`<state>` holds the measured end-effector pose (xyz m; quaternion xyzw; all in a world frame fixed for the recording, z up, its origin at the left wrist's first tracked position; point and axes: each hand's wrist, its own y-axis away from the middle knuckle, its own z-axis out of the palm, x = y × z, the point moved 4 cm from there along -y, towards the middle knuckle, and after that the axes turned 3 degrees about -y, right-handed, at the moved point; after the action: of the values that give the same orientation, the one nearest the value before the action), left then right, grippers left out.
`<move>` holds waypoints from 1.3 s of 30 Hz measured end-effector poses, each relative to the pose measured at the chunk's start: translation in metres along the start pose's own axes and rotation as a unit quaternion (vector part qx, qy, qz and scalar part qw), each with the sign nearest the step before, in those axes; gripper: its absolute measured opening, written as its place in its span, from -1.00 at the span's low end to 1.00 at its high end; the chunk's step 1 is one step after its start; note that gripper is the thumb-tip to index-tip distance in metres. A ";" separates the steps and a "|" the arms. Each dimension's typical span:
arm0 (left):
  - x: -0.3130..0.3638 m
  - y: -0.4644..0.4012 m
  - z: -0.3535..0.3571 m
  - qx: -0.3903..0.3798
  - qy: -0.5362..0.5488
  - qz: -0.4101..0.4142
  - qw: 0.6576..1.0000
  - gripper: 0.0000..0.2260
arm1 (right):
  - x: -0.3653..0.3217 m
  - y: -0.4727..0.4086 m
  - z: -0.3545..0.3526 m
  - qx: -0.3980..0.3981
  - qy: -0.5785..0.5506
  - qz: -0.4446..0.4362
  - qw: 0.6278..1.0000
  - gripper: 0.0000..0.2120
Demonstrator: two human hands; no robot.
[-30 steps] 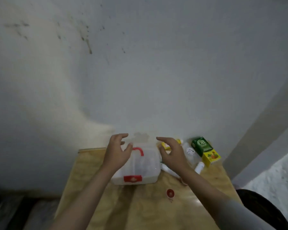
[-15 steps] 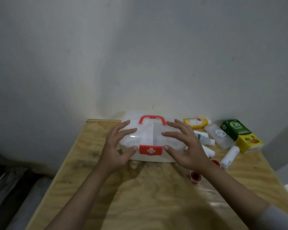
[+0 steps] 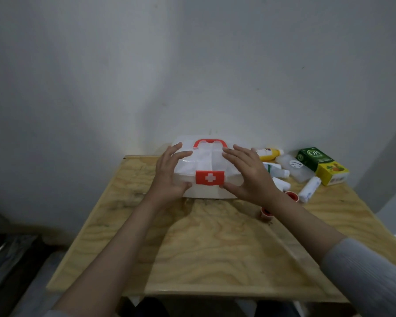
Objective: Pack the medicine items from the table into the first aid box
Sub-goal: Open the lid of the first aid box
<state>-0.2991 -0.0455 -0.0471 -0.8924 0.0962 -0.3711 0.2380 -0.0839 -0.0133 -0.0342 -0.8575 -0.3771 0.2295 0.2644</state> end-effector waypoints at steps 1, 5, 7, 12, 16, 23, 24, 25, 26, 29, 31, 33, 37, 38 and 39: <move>0.001 0.000 0.000 -0.002 -0.003 0.001 1.000 -0.35 | 0.000 0.000 0.000 -0.001 0.000 0.001 1.000 -0.35; 0.000 0.000 0.000 0.000 -0.016 0.015 1.000 -0.34 | 0.001 0.003 0.000 -0.007 -0.001 -0.014 1.000 -0.32; 0.001 0.000 -0.001 0.001 -0.014 0.019 1.000 -0.35 | 0.000 0.003 -0.002 0.004 -0.028 -0.005 1.000 -0.33; 0.001 0.001 -0.002 -0.002 -0.017 0.014 1.000 -0.35 | -0.007 -0.002 -0.006 0.065 -0.099 0.056 0.991 -0.47; 0.002 0.003 -0.001 0.002 -0.026 0.011 1.000 -0.33 | -0.003 -0.002 -0.002 0.108 -0.105 0.130 0.980 -0.48; 0.007 0.012 0.006 -0.017 -0.029 -0.068 0.997 -0.18 | -0.006 -0.004 -0.002 0.087 -0.158 0.228 0.957 -0.43; 0.008 0.012 0.005 -0.015 -0.026 -0.066 0.997 -0.15 | -0.006 -0.006 -0.004 0.093 -0.162 0.230 0.955 -0.43; 0.008 0.011 0.005 -0.014 -0.025 -0.064 0.998 -0.13 | -0.005 -0.007 -0.006 0.101 -0.170 0.230 0.953 -0.43; 0.009 0.011 0.004 -0.012 -0.027 -0.063 0.998 -0.11 | -0.004 -0.010 -0.009 0.111 -0.177 0.227 0.951 -0.43; 0.011 0.011 0.003 -0.001 -0.029 -0.066 0.997 -0.04 | -0.002 -0.025 -0.023 0.158 -0.201 0.231 0.939 -0.44; 0.010 0.011 0.003 0.006 -0.014 -0.060 0.998 0.01 | 0.003 -0.040 -0.033 0.184 -0.233 0.264 0.918 -0.45; 0.008 0.012 0.003 0.008 0.002 -0.060 0.998 0.02 | 0.010 -0.059 -0.041 0.204 -0.259 0.293 0.898 -0.46; 0.004 0.010 0.001 0.011 0.033 -0.083 0.996 0.00 | 0.017 -0.097 -0.049 0.235 -0.284 0.321 0.873 -0.54; 0.002 0.010 0.001 0.012 0.042 -0.093 0.995 -0.01 | 0.018 -0.104 -0.050 0.252 -0.288 0.329 0.864 -0.57; -0.001 0.009 0.001 0.015 0.049 -0.100 0.994 -0.02 | 0.018 -0.110 -0.051 0.271 -0.294 0.336 0.853 -0.60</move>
<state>-0.2990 -0.0533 -0.0525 -0.8746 0.0125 -0.4377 0.2082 -0.1001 0.0498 0.0700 -0.7189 -0.0487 0.6388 0.2697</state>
